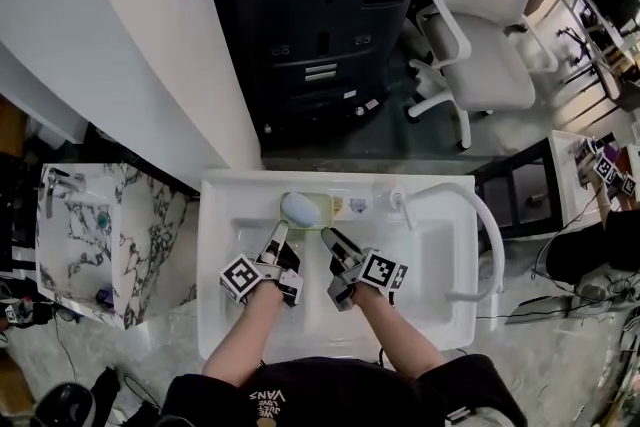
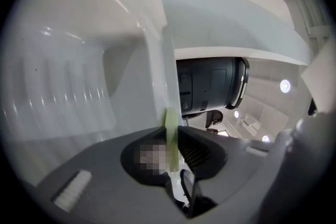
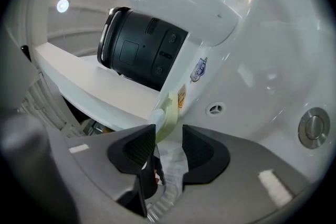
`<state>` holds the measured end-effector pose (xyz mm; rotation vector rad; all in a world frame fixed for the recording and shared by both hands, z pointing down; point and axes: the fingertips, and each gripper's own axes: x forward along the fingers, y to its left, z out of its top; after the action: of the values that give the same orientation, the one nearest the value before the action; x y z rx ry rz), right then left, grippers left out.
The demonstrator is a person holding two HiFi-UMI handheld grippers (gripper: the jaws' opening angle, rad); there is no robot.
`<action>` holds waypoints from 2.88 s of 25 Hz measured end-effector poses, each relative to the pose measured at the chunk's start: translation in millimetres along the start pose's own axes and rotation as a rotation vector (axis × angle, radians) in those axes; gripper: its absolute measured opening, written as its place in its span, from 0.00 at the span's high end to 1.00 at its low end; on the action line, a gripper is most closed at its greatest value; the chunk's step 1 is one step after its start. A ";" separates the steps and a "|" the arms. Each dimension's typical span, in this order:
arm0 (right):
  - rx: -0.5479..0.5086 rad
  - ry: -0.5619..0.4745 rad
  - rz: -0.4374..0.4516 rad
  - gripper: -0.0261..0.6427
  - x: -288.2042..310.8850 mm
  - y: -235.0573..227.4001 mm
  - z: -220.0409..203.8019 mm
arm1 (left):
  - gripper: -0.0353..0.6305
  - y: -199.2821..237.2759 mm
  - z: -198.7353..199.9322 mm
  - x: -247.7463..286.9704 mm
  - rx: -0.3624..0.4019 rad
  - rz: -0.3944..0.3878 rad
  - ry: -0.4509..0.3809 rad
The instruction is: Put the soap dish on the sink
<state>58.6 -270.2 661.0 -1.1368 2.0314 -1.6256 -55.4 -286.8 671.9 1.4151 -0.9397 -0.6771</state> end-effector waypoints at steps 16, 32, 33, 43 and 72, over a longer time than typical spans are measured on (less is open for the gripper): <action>-0.124 0.032 -0.041 0.76 -2.6 5.1 -17.3 | 0.77 4.6 2.9 3.3 0.030 0.023 -0.016; -0.097 -0.013 -0.067 0.96 9.8 0.7 -5.2 | 0.77 -1.9 3.3 5.7 0.113 -0.004 0.032; -0.095 -0.016 -0.067 0.96 10.0 0.5 -5.2 | 0.77 -3.0 3.3 5.3 0.121 -0.014 0.041; -0.075 -0.030 -0.079 0.96 10.6 -1.0 -4.7 | 0.68 -3.7 -14.1 -2.6 0.343 0.008 0.220; -0.032 -0.038 -0.070 0.96 14.8 0.3 -6.7 | 0.68 7.9 -10.3 1.2 0.806 0.244 0.301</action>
<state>44.6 -276.5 666.3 -1.2543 2.0219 -1.5961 -47.1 -282.0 680.7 1.9815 -1.1733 0.1401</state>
